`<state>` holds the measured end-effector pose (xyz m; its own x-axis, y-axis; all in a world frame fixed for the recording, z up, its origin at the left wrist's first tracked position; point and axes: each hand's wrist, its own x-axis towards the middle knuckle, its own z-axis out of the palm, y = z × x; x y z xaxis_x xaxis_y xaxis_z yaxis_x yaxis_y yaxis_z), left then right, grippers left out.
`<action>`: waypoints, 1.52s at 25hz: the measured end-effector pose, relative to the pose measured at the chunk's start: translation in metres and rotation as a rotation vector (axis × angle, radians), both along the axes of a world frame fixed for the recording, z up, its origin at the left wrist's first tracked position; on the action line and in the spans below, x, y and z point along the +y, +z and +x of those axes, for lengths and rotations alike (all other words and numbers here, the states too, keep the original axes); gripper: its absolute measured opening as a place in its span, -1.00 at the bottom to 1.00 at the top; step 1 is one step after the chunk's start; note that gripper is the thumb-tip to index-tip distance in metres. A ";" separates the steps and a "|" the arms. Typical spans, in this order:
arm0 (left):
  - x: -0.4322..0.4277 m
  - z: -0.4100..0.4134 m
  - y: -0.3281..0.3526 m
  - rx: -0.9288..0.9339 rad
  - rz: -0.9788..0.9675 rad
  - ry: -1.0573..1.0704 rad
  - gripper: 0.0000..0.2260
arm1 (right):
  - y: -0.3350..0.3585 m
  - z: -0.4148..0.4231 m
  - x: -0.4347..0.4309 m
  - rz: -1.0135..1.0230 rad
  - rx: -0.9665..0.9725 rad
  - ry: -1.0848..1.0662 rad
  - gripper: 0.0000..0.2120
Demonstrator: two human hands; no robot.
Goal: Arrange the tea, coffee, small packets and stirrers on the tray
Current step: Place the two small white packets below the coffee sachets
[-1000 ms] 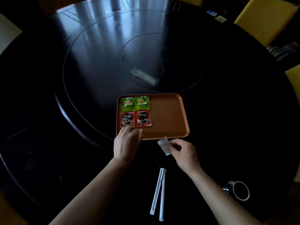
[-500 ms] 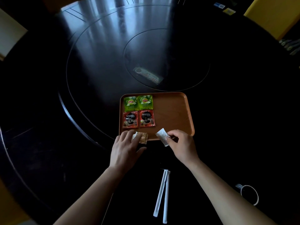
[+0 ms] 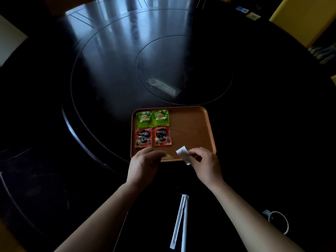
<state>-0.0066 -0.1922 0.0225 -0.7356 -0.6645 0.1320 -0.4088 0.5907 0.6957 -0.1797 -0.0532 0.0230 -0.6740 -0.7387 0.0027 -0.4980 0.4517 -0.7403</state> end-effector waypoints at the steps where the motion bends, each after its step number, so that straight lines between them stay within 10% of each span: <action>1: -0.003 -0.001 0.003 0.035 0.051 0.007 -0.84 | 0.000 -0.001 0.001 -0.001 -0.004 -0.006 -0.85; 9: -0.026 0.000 0.002 -0.098 0.263 0.110 -0.84 | 0.000 -0.008 -0.003 -0.021 0.107 -0.010 -0.91; 14: -0.036 0.016 -0.004 -0.281 -0.316 -0.024 -0.75 | -0.004 -0.007 -0.011 -0.026 0.247 0.123 -0.88; 25: -0.019 0.038 -0.011 -0.329 -0.311 -0.240 -0.61 | -0.021 0.000 0.000 -0.033 0.415 0.079 -0.82; 32: -0.025 0.042 -0.016 -0.313 -0.276 -0.242 -0.64 | -0.008 -0.006 -0.023 -0.225 -0.099 -0.042 -0.72; 38: -0.021 0.041 -0.015 -0.311 -0.265 -0.207 -0.68 | -0.003 -0.047 -0.023 0.172 0.154 -0.037 -0.60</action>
